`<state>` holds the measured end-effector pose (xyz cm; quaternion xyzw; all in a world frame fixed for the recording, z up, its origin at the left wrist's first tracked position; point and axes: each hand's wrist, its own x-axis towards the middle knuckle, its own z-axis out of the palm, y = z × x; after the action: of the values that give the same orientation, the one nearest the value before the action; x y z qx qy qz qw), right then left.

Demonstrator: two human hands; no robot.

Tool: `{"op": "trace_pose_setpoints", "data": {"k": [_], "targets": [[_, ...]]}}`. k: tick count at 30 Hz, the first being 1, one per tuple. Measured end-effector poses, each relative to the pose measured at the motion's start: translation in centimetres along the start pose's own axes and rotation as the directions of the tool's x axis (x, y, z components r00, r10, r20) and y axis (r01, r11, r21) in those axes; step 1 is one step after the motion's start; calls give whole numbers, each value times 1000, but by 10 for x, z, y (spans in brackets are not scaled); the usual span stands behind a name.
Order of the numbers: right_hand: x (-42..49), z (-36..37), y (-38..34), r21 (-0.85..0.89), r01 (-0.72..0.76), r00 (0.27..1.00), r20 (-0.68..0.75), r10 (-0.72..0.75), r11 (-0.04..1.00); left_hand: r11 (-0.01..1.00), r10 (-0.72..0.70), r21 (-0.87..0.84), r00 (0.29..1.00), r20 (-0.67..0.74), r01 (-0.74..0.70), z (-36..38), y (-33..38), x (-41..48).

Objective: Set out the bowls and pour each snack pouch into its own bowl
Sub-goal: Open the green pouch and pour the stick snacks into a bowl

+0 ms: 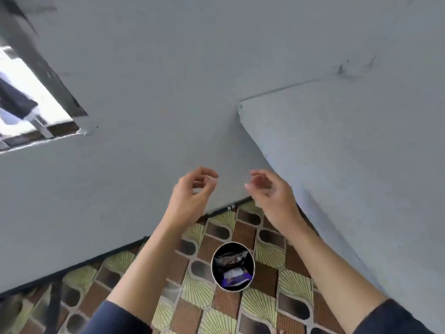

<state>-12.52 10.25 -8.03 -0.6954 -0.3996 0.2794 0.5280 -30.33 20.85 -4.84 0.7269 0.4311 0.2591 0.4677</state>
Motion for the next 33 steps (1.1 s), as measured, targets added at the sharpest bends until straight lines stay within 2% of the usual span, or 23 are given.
{"op": "trace_pose_setpoints", "data": {"k": [4, 9, 16, 20, 25, 29, 33], "targets": [[-14, -61, -60, 23, 94, 982, -169, -89, 995, 983, 184, -33, 980, 80, -182, 12, 84, 2], [-51, -157, -92, -16, 161, 912, -381, -155, 987, 932, 360, -122, 909, 211, -341, 75, 170, 4], [-135, -312, -87, -92, 142, 728, -664, -167, 986, 836, 548, -238, 744, 381, -494, 216, 275, -28], [-184, -396, -73, -144, 91, 613, -772, -170, 985, 797, 603, -315, 654, 457, -515, 303, 326, -60], [-224, -485, -49, -203, 20, 529, -829, -183, 979, 769, 635, -361, 567, 526, -527, 402, 373, -91], [-236, -535, -23, -225, -51, 513, -842, -168, 973, 773, 623, -341, 540, 567, -534, 465, 391, -96], [-231, -569, 3, -262, -121, 479, -860, -175, 958, 784, 602, -290, 561, 568, -548, 515, 394, -83]]}}
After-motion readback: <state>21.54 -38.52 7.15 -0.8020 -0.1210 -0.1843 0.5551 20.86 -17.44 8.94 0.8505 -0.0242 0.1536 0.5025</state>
